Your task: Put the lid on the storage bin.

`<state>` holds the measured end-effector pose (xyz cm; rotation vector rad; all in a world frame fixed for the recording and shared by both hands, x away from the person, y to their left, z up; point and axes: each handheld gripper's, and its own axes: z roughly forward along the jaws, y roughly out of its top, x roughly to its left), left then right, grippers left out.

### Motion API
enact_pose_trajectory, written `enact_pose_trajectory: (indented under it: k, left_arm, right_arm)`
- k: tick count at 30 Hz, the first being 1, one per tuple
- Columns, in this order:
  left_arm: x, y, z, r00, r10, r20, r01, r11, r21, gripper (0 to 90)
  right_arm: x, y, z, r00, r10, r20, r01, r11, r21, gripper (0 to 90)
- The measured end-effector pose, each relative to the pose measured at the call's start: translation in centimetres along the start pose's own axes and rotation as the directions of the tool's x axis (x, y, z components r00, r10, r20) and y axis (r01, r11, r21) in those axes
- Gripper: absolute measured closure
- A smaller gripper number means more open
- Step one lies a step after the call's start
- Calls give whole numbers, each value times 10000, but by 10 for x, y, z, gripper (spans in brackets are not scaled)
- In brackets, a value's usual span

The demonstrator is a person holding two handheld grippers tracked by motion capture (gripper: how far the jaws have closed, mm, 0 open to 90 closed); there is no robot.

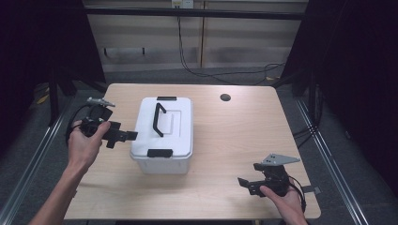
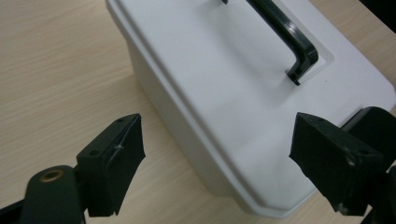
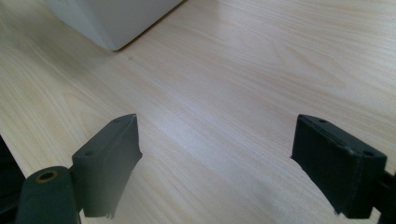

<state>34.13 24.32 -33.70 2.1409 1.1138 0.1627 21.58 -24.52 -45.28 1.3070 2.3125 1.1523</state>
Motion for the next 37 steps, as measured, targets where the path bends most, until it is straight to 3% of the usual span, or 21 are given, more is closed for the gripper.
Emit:
enact_pose_trajectory:
  k: [10, 13, 15, 17, 19, 25, 33, 37]
  left_arm:
    - [4, -39, 2, 9995, 318, -6, -318, 9994, 166, 171]
    - [7, -52, 3, 9997, 245, -80, -244, 9997, 19, 170]
    - [10, -61, 5, 9991, 147, -399, -144, 9999, 75, 168]
    - [16, -68, 4, 9999, -113, -58, 114, 9999, 25, 167]
    - [18, -74, 2, 9995, -125, -305, 122, 9999, -109, 167]
    - [20, -98, 4, 9984, -268, -495, 251, 9991, -346, 167]
    - [21, -132, 20, 9984, -287, -480, 284, 9996, -88, 167]
    - [20, -137, 22, 9994, -222, -252, 225, 9997, 98, 169]
  right_arm:
    - [0, 0, 0, 10000, 15, 47, -15, 10000, -7, 143]
    - [0, 0, 0, 10000, 39, 65, -39, 10000, -10, 143]
    - [0, 0, 0, 10000, 27, 57, -27, 10000, -8, 143]
    - [-1, 0, 0, 10000, 30, 60, -29, 10000, -10, 144]
    - [-1, 0, 0, 10000, 43, 74, -43, 10000, -3, 144]
    - [-1, 0, 0, 9998, 112, 166, -111, 9999, -29, 147]
    - [0, -1, 0, 9990, 190, 410, -173, 9989, -427, 166]
    - [-3, -3, 6, 9964, 288, 794, -275, 9995, -174, 202]
